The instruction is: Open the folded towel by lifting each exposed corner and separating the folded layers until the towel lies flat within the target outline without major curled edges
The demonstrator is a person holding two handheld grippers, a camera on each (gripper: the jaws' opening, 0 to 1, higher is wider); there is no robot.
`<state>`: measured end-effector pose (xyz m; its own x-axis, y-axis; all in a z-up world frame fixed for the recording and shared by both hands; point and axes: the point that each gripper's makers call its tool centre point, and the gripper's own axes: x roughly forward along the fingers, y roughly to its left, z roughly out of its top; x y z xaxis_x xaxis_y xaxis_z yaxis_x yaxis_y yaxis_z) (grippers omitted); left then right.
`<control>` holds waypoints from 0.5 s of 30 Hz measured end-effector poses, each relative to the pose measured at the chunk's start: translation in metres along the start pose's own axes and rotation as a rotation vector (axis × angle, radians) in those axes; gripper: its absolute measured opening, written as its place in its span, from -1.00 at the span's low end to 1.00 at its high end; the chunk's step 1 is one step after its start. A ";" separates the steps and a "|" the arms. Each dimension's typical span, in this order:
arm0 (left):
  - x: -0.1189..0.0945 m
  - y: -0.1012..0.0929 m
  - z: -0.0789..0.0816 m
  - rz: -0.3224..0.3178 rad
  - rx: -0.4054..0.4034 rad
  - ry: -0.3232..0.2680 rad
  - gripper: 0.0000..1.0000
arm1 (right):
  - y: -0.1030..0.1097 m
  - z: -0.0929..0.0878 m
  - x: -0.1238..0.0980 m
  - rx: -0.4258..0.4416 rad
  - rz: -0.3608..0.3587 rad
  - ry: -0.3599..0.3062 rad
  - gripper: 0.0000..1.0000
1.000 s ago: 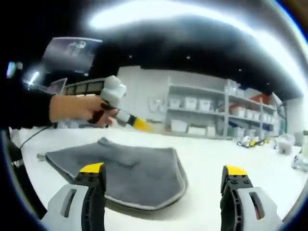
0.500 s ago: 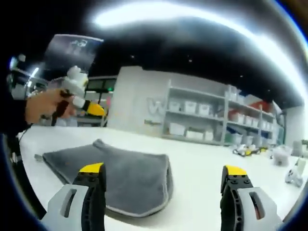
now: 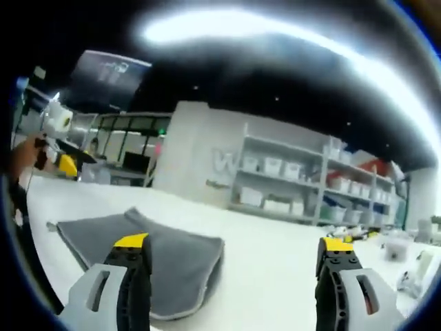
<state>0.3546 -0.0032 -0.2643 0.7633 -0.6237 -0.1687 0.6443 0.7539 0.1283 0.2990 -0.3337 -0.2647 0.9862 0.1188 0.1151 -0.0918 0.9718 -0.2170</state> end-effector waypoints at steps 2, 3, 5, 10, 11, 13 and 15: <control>-0.003 -0.004 0.000 0.009 0.021 0.008 0.99 | -0.004 0.007 0.006 -0.008 0.010 -0.011 0.98; -0.004 -0.006 -0.001 0.008 0.032 0.017 0.99 | -0.005 0.009 0.009 -0.011 0.017 -0.011 0.98; -0.005 -0.012 -0.001 0.010 0.075 0.040 0.99 | -0.009 0.014 0.015 -0.021 0.026 -0.005 0.98; 0.008 -0.048 -0.001 -0.029 0.244 0.074 0.99 | -0.018 0.028 0.032 -0.077 0.066 0.005 0.98; 0.010 -0.058 -0.006 -0.062 0.251 0.100 0.99 | -0.019 0.031 0.035 -0.089 0.072 0.004 0.98; 0.018 -0.079 -0.008 -0.097 0.248 0.105 0.99 | -0.021 0.041 0.045 -0.132 0.098 0.001 0.98; 0.023 -0.091 -0.008 -0.110 0.267 0.107 0.99 | -0.021 0.051 0.053 -0.170 0.121 -0.010 0.99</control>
<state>0.3129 -0.0845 -0.2874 0.6881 -0.6626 -0.2958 0.7232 0.5931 0.3539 0.3467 -0.3376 -0.2046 0.9679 0.2354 0.0879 -0.1839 0.9020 -0.3906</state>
